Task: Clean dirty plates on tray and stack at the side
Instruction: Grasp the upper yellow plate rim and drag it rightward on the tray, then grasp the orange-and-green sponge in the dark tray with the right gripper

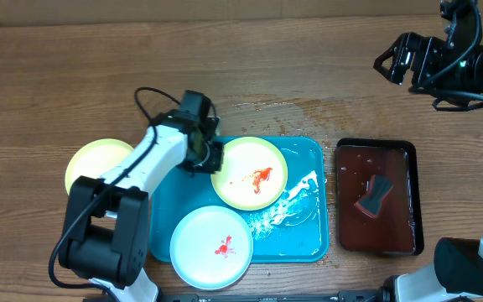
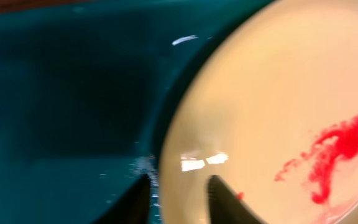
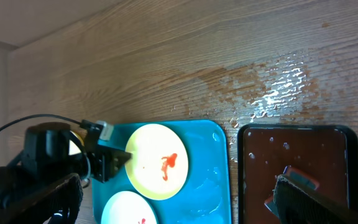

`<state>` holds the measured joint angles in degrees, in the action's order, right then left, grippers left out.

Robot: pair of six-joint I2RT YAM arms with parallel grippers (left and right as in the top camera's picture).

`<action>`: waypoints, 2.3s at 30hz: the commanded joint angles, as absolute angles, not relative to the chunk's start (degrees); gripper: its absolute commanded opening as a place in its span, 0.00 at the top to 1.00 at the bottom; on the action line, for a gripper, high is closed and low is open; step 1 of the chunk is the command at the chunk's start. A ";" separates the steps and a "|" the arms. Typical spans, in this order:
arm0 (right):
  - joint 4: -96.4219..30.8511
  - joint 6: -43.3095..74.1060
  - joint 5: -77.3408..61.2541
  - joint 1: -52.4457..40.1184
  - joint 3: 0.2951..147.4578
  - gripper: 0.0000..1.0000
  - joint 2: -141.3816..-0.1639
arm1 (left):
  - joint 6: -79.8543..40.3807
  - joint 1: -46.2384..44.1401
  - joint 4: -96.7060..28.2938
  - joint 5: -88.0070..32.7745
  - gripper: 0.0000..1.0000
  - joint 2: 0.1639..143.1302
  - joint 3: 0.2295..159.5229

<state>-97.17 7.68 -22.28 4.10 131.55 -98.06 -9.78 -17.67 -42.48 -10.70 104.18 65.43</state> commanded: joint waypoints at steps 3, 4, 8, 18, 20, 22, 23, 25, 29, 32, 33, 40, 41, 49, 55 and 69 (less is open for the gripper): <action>-97.06 7.38 -22.76 4.14 131.41 0.00 -98.02 | -8.97 -22.52 -41.63 -9.76 0.46 105.01 66.28; -97.06 7.38 -22.76 4.14 131.41 0.00 -98.02 | -8.97 -23.00 -41.32 -9.15 0.44 105.01 66.28; -97.06 7.35 -22.74 4.14 131.41 0.00 -98.02 | -8.91 -23.66 -40.16 -6.46 0.67 105.01 66.19; -97.06 7.29 -22.79 4.14 131.22 0.00 -98.02 | -5.76 -23.59 -37.52 -7.09 0.66 108.57 66.11; -97.06 7.40 -22.76 4.14 130.67 0.00 -98.02 | -5.76 -23.62 -37.32 -7.75 0.65 110.13 66.11; -97.06 7.40 -22.76 4.14 129.58 0.00 -98.02 | -5.78 -23.62 -37.10 -7.99 0.64 111.39 66.11; -97.06 7.40 -22.76 4.14 128.88 0.00 -98.02 | -5.76 -23.62 -37.01 -8.05 0.72 111.90 66.11; -97.03 7.40 -22.68 4.14 127.37 0.00 -98.02 | -5.80 -23.62 -37.01 -7.94 0.96 112.20 66.11; -97.06 7.51 -19.90 4.14 124.18 0.00 -98.02 | -6.02 -23.62 -36.80 -7.99 0.96 111.96 66.19; -97.06 11.75 -15.25 4.14 120.81 0.00 -98.02 | -8.03 -23.66 -36.88 -7.79 0.96 111.96 66.52; -97.06 12.75 -13.98 4.14 119.42 0.00 -98.02 | -9.67 -23.66 -36.91 -7.33 0.96 111.96 66.63; -92.88 15.25 -12.01 4.14 100.49 0.00 -98.02 | -15.16 -23.73 -37.06 -7.73 0.96 111.96 67.13; -91.57 15.25 -12.34 4.14 97.71 0.00 -98.02 | -15.27 -23.75 -37.08 -7.75 0.96 111.94 67.13; -77.54 15.27 -22.87 4.16 76.38 0.00 -98.02 | -14.76 -23.75 -37.45 -7.70 0.96 111.96 67.13; -70.59 19.99 -22.20 4.82 64.86 0.00 -98.02 | -14.57 -23.75 -37.41 -7.70 0.96 111.96 67.13; -68.64 28.23 -8.97 5.50 63.86 0.07 -98.08 | -13.72 -23.75 -37.30 -7.49 0.96 111.96 67.13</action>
